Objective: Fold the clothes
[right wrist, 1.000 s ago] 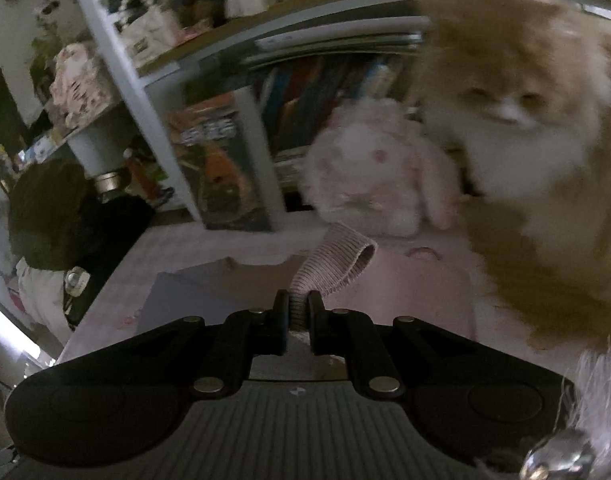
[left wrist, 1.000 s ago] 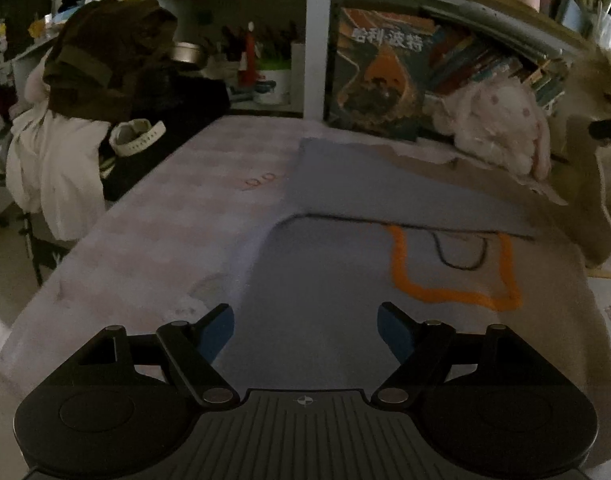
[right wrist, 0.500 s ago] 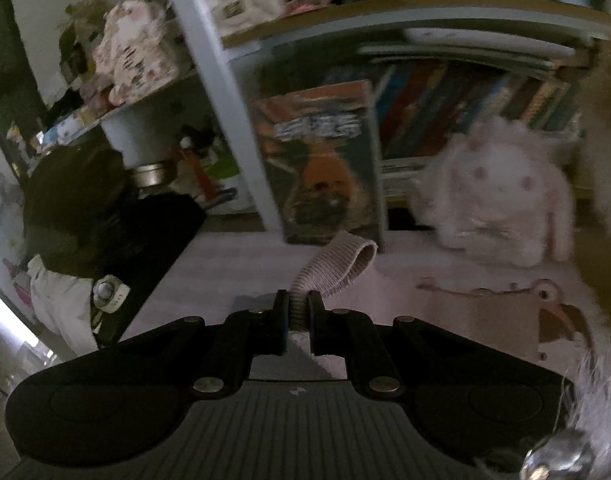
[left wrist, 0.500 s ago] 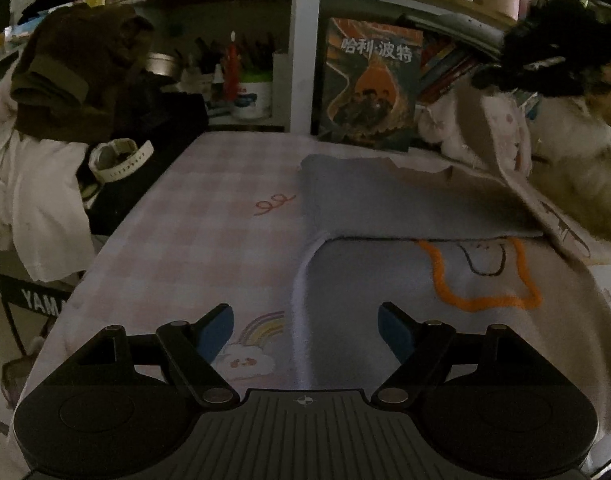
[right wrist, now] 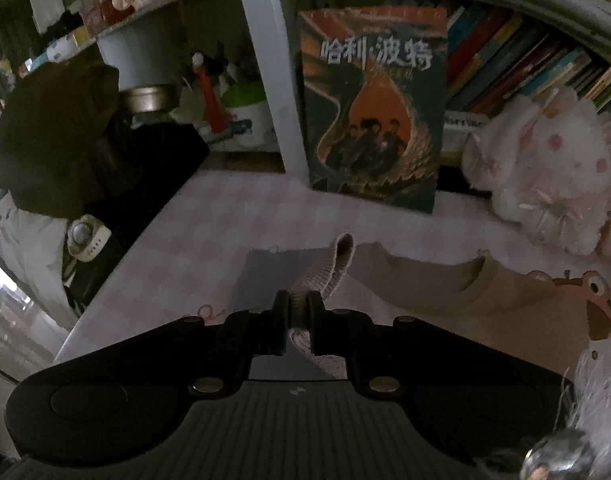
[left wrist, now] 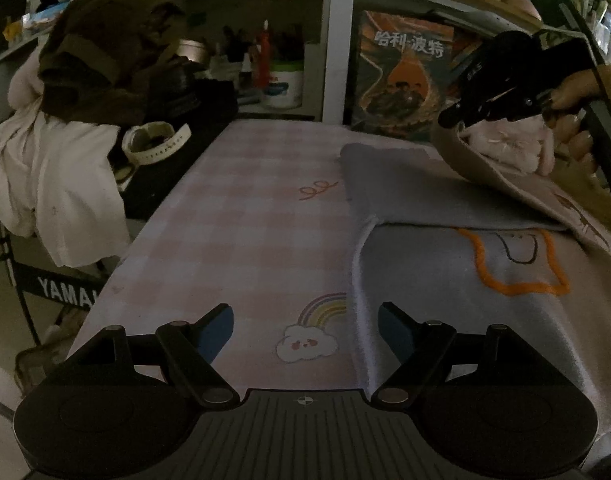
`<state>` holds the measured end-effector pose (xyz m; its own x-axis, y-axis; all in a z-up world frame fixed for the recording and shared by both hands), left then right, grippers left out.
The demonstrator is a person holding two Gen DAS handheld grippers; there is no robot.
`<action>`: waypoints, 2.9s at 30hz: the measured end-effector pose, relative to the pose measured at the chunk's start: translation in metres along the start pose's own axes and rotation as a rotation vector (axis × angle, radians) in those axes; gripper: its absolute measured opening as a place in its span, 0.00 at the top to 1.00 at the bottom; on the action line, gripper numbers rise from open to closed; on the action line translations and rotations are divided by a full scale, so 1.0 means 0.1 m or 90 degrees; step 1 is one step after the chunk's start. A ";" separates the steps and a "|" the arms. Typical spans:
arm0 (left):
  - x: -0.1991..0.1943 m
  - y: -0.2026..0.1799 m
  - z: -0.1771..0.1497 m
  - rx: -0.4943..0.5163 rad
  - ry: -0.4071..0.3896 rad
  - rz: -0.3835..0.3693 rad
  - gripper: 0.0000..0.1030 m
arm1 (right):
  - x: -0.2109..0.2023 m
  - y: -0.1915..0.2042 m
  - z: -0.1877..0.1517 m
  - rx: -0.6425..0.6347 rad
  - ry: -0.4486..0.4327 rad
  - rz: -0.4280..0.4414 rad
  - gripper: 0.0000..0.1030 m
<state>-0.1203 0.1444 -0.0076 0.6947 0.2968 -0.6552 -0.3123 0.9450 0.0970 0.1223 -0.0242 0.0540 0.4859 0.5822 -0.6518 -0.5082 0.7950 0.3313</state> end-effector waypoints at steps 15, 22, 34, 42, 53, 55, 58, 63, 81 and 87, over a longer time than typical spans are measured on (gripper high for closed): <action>0.10 -0.07 0.03 0.016 0.007 -0.028 0.21 | -0.41 -0.36 -0.30 0.102 -0.032 0.045 0.62; 0.20 -0.13 0.07 0.019 0.025 -0.050 0.21 | -0.84 -0.61 -0.99 0.113 0.014 -0.036 0.58; 0.17 -0.24 -0.02 0.002 0.062 -0.053 0.22 | -1.89 -0.93 -2.05 0.147 0.007 -0.173 0.48; 0.18 -0.32 -0.10 -0.048 0.133 -0.063 0.64 | -2.14 -0.99 -2.47 0.189 0.008 -0.155 0.49; 0.04 -0.27 -0.11 -0.054 0.111 -0.020 0.96 | -2.01 -0.92 -2.62 0.178 0.044 -0.094 0.89; 0.02 -0.22 -0.12 -0.054 0.109 -0.004 0.96 | -1.97 -0.86 -2.60 0.162 0.048 -0.080 0.90; 0.00 -0.15 -0.13 -0.052 0.109 0.018 0.96 | -1.95 -0.74 -2.59 0.129 0.049 -0.058 0.90; -0.04 -0.06 -0.20 -0.059 0.119 0.012 0.90 | -2.03 -0.72 -2.66 0.119 0.050 -0.050 0.90; -0.40 -0.28 -0.55 -0.004 0.110 0.061 0.21 | -2.17 -0.82 -2.83 0.179 0.040 -0.034 0.67; -0.45 -0.25 -0.58 -0.026 0.134 0.062 0.16 | -2.23 -0.80 -2.90 0.186 0.031 -0.035 0.54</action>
<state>-0.1815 0.0997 -0.0242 0.5108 0.3473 -0.7864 -0.3997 0.9058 0.1404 -0.1514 -0.2668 -0.0252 0.4692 0.5341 -0.7033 -0.2532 0.8443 0.4722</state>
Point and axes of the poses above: each gripper's, at about its wrist camera, not at the fingertips, and x roughly the way its jaws point, y to its left, z to its top, the point moved 1 cm from there along x, roughly the way its jaws point, and after that the axes turned 12 degrees about z, right-handed, at the moved point
